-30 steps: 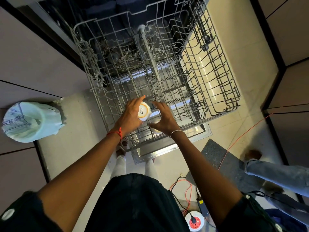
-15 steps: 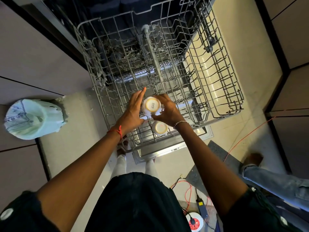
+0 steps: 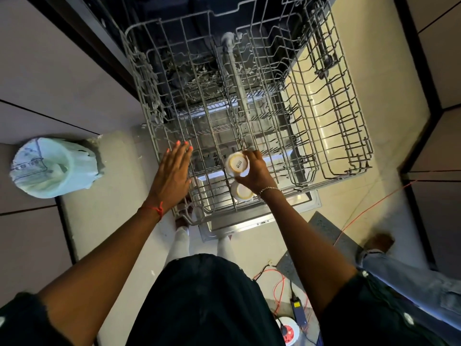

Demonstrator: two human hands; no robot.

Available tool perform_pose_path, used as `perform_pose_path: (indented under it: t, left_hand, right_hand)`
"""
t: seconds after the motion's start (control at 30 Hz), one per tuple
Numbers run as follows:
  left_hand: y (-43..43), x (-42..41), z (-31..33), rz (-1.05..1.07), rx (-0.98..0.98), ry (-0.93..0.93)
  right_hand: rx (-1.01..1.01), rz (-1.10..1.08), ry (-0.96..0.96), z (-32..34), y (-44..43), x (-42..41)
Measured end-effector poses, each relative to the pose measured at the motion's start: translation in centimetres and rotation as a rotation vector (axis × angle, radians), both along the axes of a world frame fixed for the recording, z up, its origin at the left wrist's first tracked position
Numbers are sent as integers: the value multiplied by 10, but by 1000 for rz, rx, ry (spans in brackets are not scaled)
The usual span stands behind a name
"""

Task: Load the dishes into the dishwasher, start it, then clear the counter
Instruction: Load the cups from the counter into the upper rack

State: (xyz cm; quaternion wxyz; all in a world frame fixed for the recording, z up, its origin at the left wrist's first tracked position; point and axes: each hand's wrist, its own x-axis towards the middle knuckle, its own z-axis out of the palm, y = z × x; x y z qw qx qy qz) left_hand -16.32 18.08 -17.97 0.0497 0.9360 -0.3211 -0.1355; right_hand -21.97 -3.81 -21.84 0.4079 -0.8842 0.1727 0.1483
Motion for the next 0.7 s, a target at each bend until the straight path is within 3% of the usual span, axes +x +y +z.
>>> perform_pose_path:
  t: [0.4, 0.7]
  left_hand:
    - [1, -2, -5, -83, 59, -98]
    - [2, -2, -1, -55, 26, -51]
  right_hand:
    - [-168, 160, 72, -12, 2, 5]
    - [-102, 105, 122, -1, -5, 7]
